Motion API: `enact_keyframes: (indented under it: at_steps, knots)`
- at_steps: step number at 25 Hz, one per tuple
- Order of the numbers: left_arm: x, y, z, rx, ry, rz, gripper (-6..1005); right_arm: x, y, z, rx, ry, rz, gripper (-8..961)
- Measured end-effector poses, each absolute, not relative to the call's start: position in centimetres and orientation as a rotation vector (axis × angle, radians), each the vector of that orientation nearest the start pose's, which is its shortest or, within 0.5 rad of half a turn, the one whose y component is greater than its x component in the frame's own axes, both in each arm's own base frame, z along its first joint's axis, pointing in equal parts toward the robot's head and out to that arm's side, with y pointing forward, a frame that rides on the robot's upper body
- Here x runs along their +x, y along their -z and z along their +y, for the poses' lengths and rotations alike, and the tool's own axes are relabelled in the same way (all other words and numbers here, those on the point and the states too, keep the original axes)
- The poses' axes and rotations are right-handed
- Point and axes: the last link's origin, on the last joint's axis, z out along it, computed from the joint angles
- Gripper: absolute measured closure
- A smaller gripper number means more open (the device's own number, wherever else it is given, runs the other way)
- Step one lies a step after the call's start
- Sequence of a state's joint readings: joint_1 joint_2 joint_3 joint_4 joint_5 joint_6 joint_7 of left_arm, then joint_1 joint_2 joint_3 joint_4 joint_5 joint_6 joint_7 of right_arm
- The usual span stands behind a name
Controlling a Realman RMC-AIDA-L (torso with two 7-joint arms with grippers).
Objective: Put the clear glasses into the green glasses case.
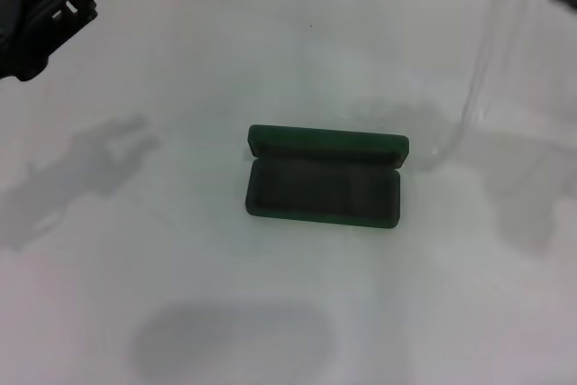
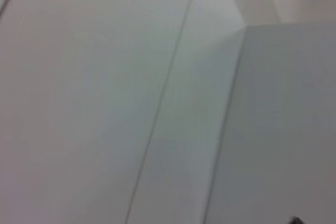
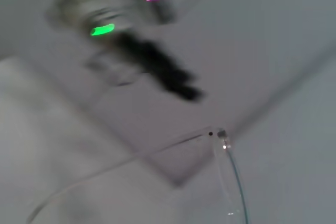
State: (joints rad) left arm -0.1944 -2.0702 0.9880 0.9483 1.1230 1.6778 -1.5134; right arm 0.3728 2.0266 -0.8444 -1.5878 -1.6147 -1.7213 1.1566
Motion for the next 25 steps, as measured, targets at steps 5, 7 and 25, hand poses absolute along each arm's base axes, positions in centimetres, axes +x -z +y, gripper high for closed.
enact_keyframes:
  at_steps: [5,7,25]
  knots:
    - [-22.4,-9.7,28.0,-2.326,1.476,-0.407,571,17.4,-14.4,30.4,-2.278,-0.777,-0.461,900]
    - [-22.0,-9.9,27.8,-2.349,1.465,-0.36,571,18.7,-13.7,30.2,-2.261,-0.945,-0.321,900]
    - [-17.1,-6.0,29.3,-2.568,1.52,-0.136,576,22.5,-5.2,32.6,-2.175,-1.53,0.364,900]
